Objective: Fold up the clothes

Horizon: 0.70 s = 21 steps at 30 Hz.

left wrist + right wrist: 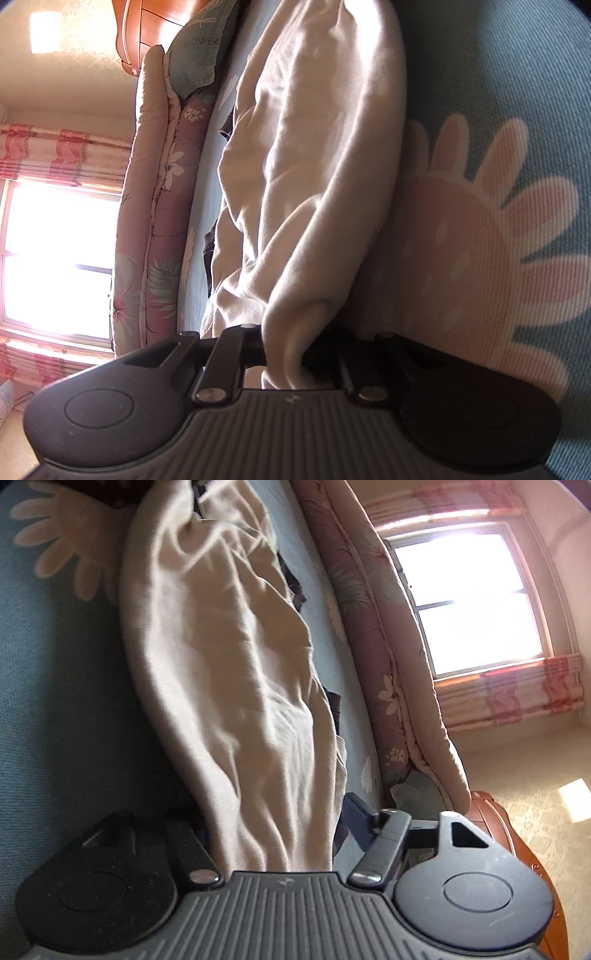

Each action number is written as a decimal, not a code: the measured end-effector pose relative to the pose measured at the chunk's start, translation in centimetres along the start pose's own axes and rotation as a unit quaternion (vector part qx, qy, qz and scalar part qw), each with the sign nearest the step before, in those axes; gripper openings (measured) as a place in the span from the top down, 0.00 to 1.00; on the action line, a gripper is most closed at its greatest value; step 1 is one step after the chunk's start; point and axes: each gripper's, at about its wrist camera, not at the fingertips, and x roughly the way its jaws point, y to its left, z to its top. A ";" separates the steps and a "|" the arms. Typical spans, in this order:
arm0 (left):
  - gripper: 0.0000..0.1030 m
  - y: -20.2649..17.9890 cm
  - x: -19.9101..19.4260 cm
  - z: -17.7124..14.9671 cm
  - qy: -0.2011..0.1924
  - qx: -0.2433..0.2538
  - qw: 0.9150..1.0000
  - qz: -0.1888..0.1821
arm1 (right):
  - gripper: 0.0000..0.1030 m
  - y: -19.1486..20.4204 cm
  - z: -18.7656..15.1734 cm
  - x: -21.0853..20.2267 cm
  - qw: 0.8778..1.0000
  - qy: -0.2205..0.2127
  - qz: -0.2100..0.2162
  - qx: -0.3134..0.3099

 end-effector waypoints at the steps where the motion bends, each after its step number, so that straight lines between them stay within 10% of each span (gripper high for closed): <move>1: 0.97 0.0 0.0 0.0 0.001 -0.001 1.000 0.000 | 0.20 -0.2 0.4 0.3 1.000 0.004 -0.002 0.009; 21: 0.97 0.3 0.2 -0.3 0.000 -0.004 1.000 -0.001 | 0.32 -0.4 -0.3 2.8 0.999 0.015 -0.035 -0.004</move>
